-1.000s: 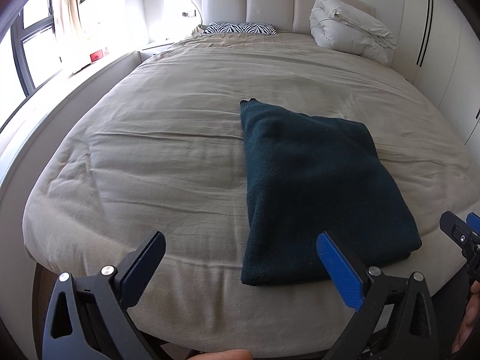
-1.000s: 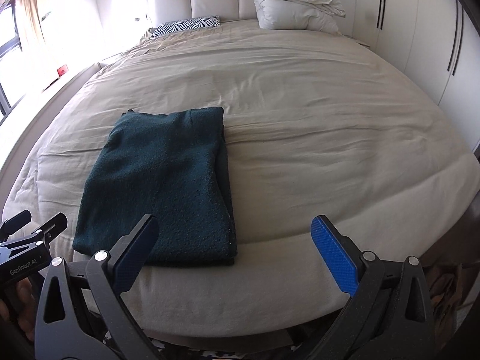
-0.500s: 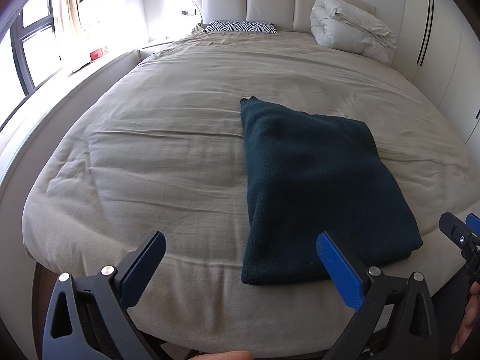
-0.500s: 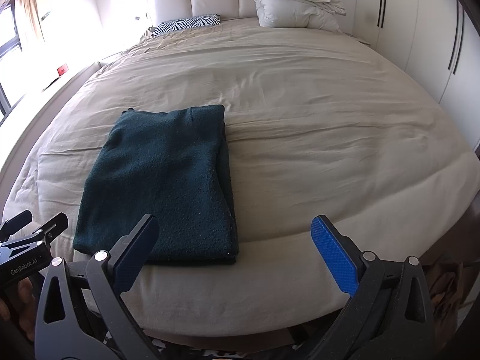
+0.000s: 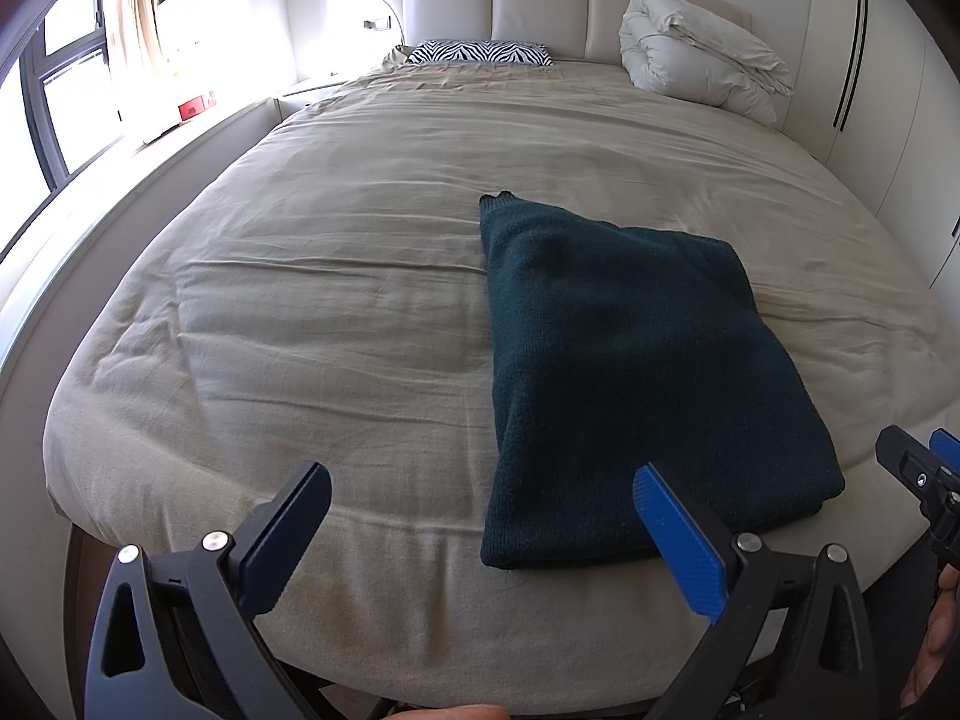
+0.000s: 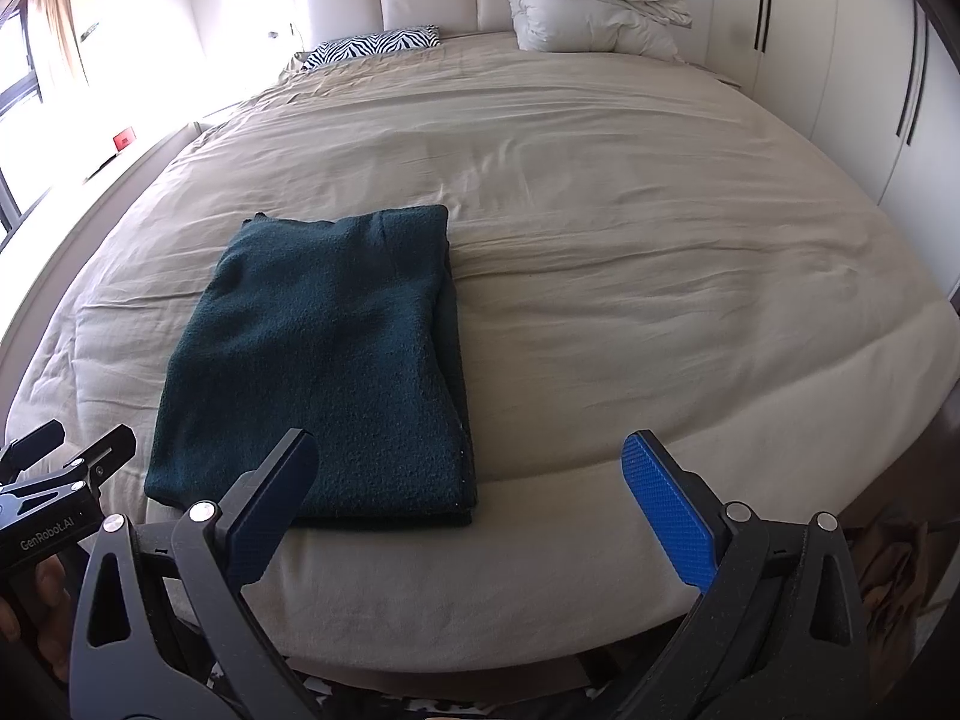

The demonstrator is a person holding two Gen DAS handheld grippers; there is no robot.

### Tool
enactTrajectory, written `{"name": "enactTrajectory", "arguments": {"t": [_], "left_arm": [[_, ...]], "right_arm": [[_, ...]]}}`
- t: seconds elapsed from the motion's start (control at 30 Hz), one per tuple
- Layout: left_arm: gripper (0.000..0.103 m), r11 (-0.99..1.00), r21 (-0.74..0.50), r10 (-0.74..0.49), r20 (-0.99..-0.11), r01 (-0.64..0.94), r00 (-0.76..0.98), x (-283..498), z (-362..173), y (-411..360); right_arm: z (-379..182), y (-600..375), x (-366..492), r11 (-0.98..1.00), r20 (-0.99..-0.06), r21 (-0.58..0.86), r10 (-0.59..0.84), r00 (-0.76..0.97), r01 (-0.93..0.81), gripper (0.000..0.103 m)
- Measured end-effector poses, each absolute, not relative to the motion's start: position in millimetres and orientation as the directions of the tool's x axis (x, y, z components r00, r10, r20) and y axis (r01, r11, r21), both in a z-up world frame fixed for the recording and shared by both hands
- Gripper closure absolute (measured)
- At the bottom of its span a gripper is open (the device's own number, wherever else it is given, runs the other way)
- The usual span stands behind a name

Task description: Fold small clothes

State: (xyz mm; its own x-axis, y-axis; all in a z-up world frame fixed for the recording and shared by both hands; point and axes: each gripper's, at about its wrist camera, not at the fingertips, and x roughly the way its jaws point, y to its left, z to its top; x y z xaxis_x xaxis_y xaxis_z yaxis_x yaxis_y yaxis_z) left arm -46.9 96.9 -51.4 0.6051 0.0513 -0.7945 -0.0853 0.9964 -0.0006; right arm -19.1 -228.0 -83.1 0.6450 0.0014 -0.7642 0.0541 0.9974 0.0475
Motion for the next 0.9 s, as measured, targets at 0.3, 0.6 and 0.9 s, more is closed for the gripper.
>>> {"name": "enactTrajectory", "arguments": {"t": [0.3, 0.6, 0.9], "left_arm": [[0.0, 0.996, -0.002, 0.05, -0.797, -0.085, 0.603, -46.6, -53.9, 96.9], [0.0, 0.996, -0.002, 0.05, -0.797, -0.085, 0.602, -46.7, -54.5, 97.0], [0.0, 0.996, -0.003, 0.049, -0.797, -0.085, 0.602, -46.5, -54.3, 97.2]], "right_arm": [[-84.1, -226.9, -18.6, 0.997, -0.767, 0.051, 0.003, 0.642, 0.055, 0.0], [-84.8, -226.4, -19.2, 0.997, -0.768, 0.052, 0.003, 0.641, 0.057, 0.0], [-84.9, -225.8, -19.4, 0.997, -0.767, 0.052, 0.003, 0.641, 0.058, 0.0]]}}
